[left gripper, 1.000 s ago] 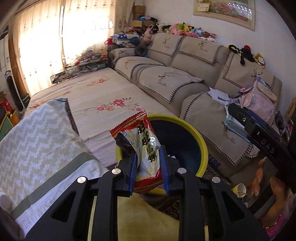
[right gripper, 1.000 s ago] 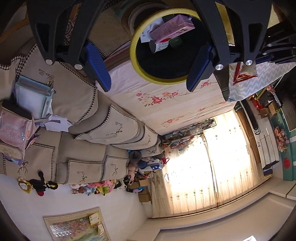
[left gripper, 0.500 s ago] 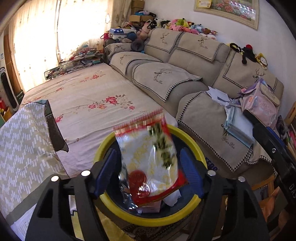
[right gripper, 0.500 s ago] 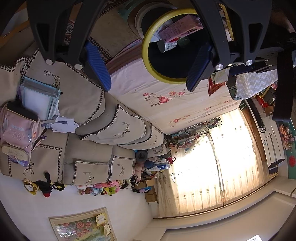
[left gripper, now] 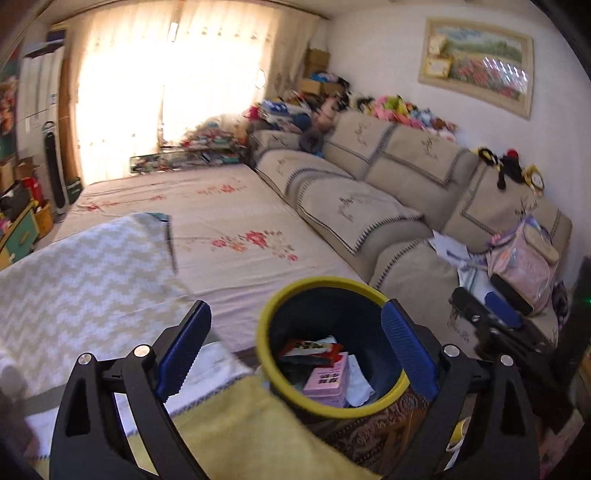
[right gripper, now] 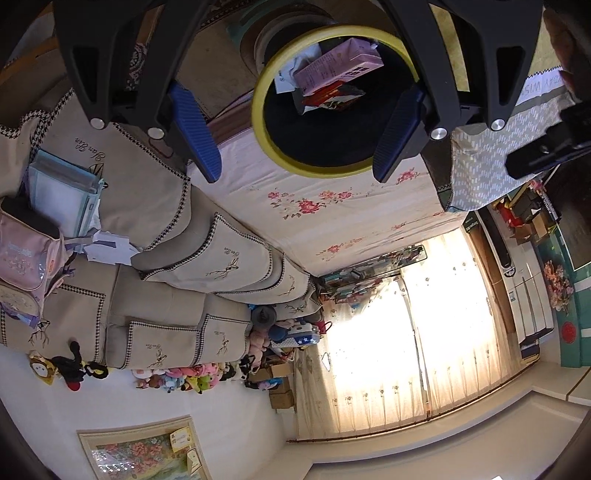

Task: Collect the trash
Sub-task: 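Reach the right tool to the brown square plastic tray and grasp it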

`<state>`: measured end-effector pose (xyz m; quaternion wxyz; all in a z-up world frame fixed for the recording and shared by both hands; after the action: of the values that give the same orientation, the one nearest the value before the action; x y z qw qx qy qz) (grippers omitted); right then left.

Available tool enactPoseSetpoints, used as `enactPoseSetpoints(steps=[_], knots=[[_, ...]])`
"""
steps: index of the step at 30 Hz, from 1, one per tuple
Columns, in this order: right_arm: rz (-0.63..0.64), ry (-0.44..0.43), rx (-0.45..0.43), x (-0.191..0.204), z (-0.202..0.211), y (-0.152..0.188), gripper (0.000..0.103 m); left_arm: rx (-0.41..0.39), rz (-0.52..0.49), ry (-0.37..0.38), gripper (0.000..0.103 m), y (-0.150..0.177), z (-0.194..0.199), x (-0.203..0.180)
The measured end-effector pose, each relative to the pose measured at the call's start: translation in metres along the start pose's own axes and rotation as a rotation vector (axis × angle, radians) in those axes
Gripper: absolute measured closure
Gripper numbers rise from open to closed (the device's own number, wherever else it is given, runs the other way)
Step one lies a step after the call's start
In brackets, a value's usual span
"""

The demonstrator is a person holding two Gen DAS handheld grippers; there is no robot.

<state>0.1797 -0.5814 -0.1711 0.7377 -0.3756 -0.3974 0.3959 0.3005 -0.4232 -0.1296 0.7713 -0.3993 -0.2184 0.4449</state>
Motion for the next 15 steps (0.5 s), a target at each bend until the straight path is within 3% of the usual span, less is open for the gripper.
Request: enactPoseSetpoints(steps=[7, 15], knots=[[0.075, -0.176, 0.126, 0.085, -0.037, 0.033, 0.024, -0.105, 0.135, -0.2, 0.005, 0.029, 0.075, 0.114], [0.17, -0.468, 0.234, 0.219, -0.051, 0.063, 0.024, -0.185, 0.28, -0.433, 0.005, 0.071, 0.149, 0.244]])
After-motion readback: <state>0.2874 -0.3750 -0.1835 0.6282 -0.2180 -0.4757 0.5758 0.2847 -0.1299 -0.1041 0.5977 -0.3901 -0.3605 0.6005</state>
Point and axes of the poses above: each gripper's, at about its wrist camera, not at the fingertips, and z roughly against the way its jaws point, x to its left, y to its underside, the point moved 9 cm from there along -z, roughly the way its jaws point, and after that the axes turned 14 degrees about -y, right-handed, at the moved point
